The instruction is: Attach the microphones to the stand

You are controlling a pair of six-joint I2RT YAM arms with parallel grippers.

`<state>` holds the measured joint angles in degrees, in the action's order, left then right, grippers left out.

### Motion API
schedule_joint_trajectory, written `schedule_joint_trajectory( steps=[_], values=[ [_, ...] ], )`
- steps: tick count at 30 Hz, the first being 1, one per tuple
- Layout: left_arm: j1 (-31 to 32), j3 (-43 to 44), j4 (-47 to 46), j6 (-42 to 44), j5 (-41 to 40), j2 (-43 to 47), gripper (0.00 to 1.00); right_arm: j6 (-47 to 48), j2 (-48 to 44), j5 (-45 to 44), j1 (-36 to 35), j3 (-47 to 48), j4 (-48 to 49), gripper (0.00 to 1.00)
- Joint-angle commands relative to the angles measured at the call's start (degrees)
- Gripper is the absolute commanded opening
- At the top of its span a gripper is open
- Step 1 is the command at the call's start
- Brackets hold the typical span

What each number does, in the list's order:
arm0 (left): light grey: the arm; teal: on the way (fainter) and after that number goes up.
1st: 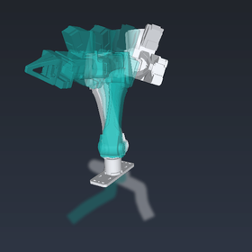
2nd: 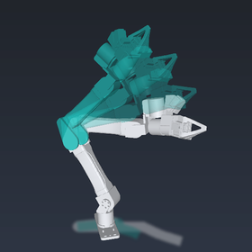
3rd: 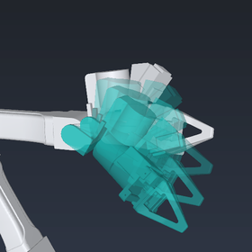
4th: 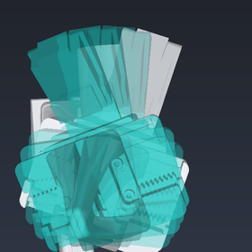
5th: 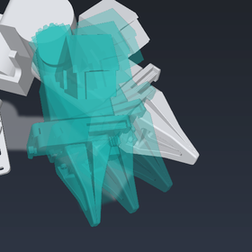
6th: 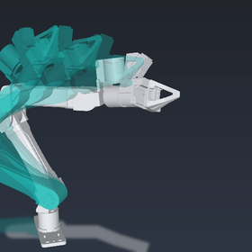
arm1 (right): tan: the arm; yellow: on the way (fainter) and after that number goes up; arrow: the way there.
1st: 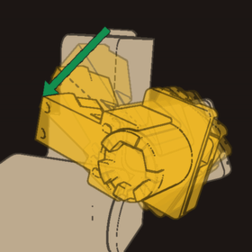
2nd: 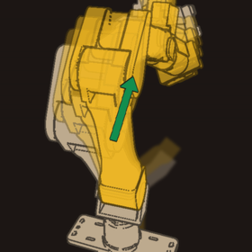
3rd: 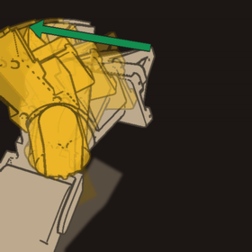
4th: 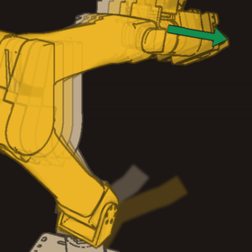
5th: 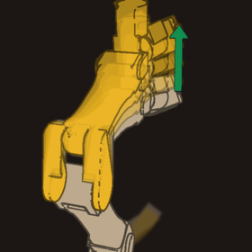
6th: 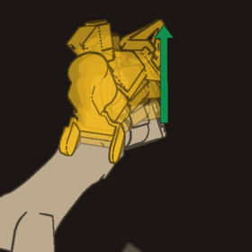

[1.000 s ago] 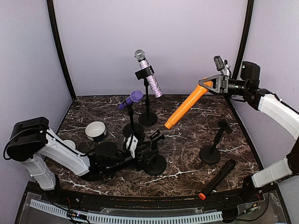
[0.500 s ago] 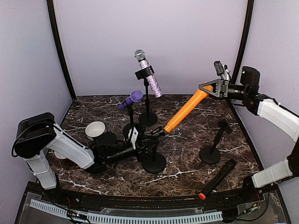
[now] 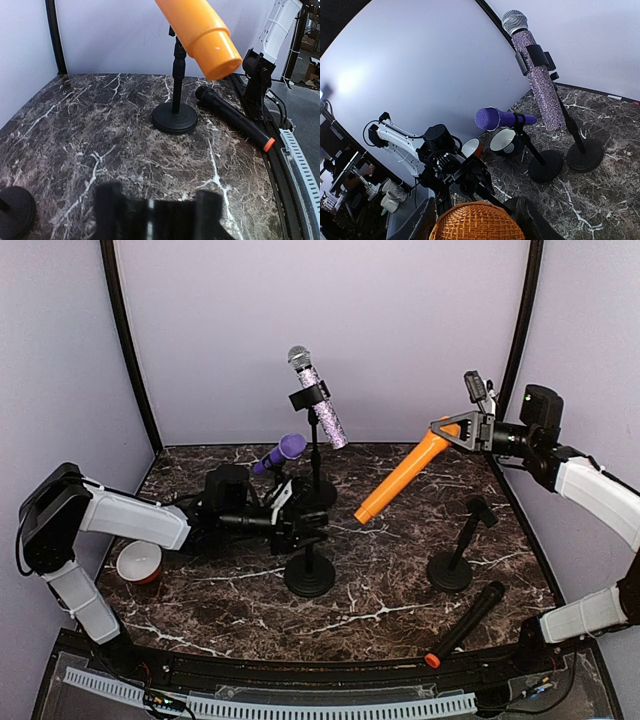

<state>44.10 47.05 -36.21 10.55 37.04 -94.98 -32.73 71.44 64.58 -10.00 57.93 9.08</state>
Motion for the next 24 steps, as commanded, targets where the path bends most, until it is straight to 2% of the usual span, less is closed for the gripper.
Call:
schedule_joint_trajectory(
  steps=[1, 2, 5, 7, 11, 13, 17, 24],
  values=[
    [0.35, -4.66, -1.77, 1.01, -2.07, 4.32, 0.48, -0.71, -1.73, 0.33, 0.31, -0.63, 3.32, 0.0],
    [0.75, -5.86, -2.8, 0.2, -4.59, 4.91, 0.5, -0.67, -1.7, 0.35, 0.33, -0.69, 3.32, 0.0],
    [4.79, -6.86, 1.0, -0.86, -24.73, 7.09, 0.52, -0.32, -1.6, 0.21, 0.31, -0.94, 3.56, 0.0],
    [9.15, -8.69, 0.24, -1.51, -36.67, 7.93, 0.54, -0.56, -1.53, -0.59, 0.33, -1.22, 4.23, 0.0],
    [18.16, -13.09, -13.22, -6.07, -54.35, 7.01, 0.58, 0.09, -0.99, -3.43, 0.33, -0.46, 2.9, 0.0],
    [21.91, -13.07, -18.02, -5.61, -63.75, 4.86, 0.58, -0.13, -0.62, -5.57, 0.25, 0.12, 2.02, 0.0],
    [25.76, -10.1, -24.9, -3.11, -78.33, -0.6, 0.59, 0.07, -0.25, -9.22, -0.17, 1.78, -1.1, 0.0],
    [25.96, -5.04, -27.84, -2.97, -89.41, -5.17, 0.56, 2.23, -0.57, -12.01, -1.24, 3.16, -5.01, 0.0]
  ],
)
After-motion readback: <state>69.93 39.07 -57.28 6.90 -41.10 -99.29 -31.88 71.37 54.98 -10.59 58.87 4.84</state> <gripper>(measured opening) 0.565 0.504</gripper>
